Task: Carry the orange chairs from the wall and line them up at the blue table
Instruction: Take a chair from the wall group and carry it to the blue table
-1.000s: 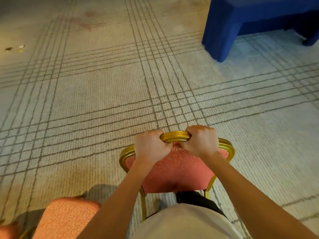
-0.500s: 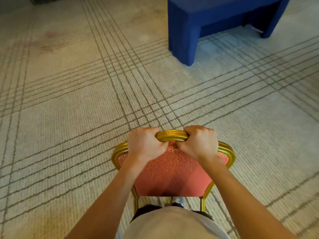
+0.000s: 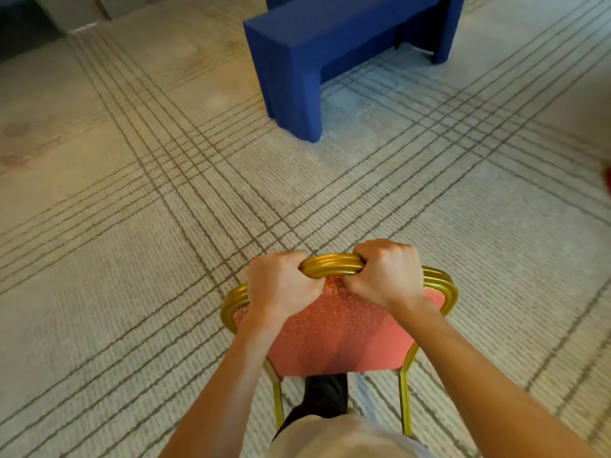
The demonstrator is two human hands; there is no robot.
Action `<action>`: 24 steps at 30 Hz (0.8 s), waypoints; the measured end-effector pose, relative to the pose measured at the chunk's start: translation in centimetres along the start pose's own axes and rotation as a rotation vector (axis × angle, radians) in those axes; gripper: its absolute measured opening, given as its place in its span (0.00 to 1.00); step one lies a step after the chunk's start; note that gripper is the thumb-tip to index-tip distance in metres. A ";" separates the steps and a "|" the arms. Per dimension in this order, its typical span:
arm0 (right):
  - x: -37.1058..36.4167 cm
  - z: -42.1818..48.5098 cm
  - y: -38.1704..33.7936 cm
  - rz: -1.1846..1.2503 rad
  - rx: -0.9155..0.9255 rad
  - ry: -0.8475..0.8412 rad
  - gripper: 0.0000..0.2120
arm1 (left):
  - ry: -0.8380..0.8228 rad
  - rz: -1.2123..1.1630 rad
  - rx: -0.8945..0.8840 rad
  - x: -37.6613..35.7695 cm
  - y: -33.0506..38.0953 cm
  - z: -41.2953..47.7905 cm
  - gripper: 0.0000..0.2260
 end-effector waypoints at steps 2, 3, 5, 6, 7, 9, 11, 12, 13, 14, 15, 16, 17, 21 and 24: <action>-0.5 3.0 1.5 -0.015 -0.041 -0.003 0.19 | 0.006 -0.012 -0.011 -0.8 -0.5 3.7 0.19; -0.8 4.4 2.3 -0.025 -0.057 -0.008 0.19 | 0.005 -0.019 -0.018 -1.2 -0.8 5.5 0.19; -1.3 7.1 3.6 -0.036 -0.083 -0.017 0.21 | -0.003 -0.029 -0.035 -2.1 -1.4 8.8 0.18; -1.5 8.6 4.3 -0.045 -0.092 -0.018 0.21 | -0.004 -0.033 -0.042 -2.5 -1.6 10.5 0.18; -1.7 9.9 4.9 -0.054 -0.103 -0.020 0.21 | -0.004 -0.038 -0.048 -2.8 -1.9 12.1 0.17; -1.9 12.3 6.3 -0.077 -0.132 -0.025 0.21 | 0.001 -0.044 -0.080 -3.1 -1.9 15.2 0.17; -1.8 14.3 7.6 -0.097 -0.162 -0.023 0.20 | 0.001 -0.050 -0.116 -3.3 -1.7 18.0 0.16; -1.6 15.6 8.4 -0.105 -0.173 -0.013 0.20 | 0.004 -0.053 -0.135 -3.6 -1.4 19.8 0.16; -1.3 16.3 8.8 -0.106 -0.171 0.000 0.19 | 0.011 -0.061 -0.153 -3.5 -1.2 20.7 0.17; -1.1 17.2 9.4 -0.106 -0.172 0.014 0.18 | 0.015 -0.070 -0.172 -3.6 -1.0 22.0 0.17; -1.0 18.2 10.2 -0.100 -0.178 0.031 0.18 | 0.014 -0.091 -0.191 -3.8 -0.7 23.4 0.18; -0.9 19.3 11.0 -0.094 -0.185 0.047 0.18 | 0.025 -0.112 -0.217 -3.9 -0.4 24.8 0.18; -0.9 20.3 11.8 -0.087 -0.198 0.047 0.18 | 0.025 -0.136 -0.237 -4.1 -0.2 26.3 0.18; -1.3 25.2 15.5 -0.079 -0.206 0.064 0.17 | 0.012 -0.156 -0.255 -5.6 0.0 32.8 0.18; -1.7 29.4 19.0 -0.065 -0.200 0.081 0.17 | 0.002 -0.130 -0.261 -7.4 0.7 38.0 0.18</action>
Point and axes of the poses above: each hand's wrist, its own z-axis towards the middle knuckle, its own x-axis out of the back of the hand, y = z × x, the point moved 9 cm from there along z, towards the middle knuckle, and after that the axes turned 9 degrees about -y, right-handed, at the moved point
